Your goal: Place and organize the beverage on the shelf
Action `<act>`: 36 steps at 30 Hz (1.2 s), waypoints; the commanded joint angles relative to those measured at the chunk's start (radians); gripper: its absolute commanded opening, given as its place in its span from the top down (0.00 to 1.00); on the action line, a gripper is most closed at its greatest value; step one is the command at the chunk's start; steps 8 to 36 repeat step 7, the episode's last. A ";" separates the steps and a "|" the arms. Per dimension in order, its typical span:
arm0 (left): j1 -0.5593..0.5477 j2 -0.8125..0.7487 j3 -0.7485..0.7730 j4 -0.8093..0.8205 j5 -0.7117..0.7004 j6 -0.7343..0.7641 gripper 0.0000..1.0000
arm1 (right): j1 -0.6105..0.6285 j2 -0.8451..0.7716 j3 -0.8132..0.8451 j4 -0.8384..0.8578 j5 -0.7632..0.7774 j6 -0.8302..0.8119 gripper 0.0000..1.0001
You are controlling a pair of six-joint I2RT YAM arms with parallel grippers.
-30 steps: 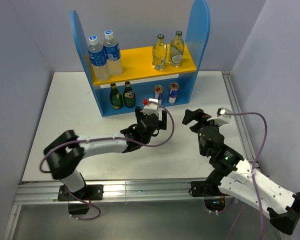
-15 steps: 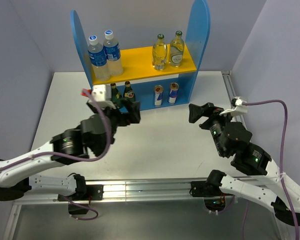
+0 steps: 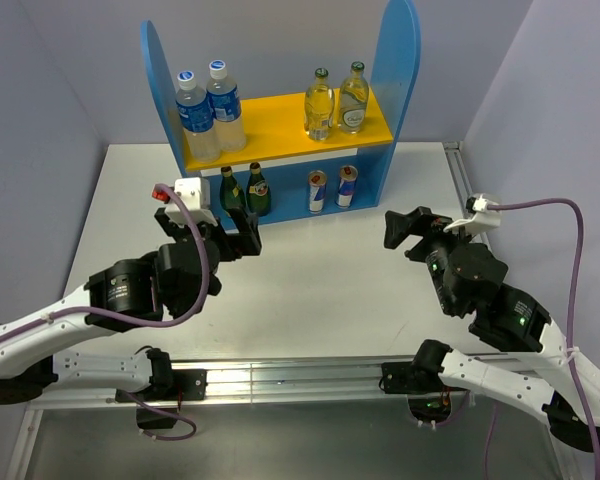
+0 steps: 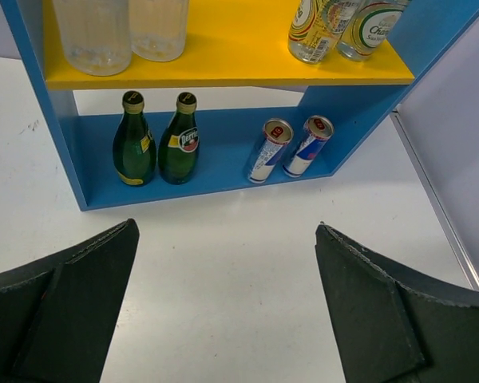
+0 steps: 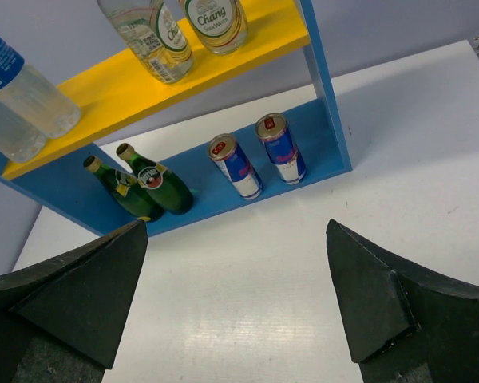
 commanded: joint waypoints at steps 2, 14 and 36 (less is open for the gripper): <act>-0.006 -0.012 0.002 -0.016 -0.015 -0.012 0.01 | 0.007 0.005 0.021 -0.002 0.020 -0.010 0.00; -0.006 -0.062 -0.068 0.076 -0.024 0.024 0.00 | 0.005 0.013 0.015 -0.005 0.030 -0.003 0.00; -0.006 -0.062 -0.068 0.076 -0.024 0.024 0.00 | 0.005 0.013 0.015 -0.005 0.030 -0.003 0.00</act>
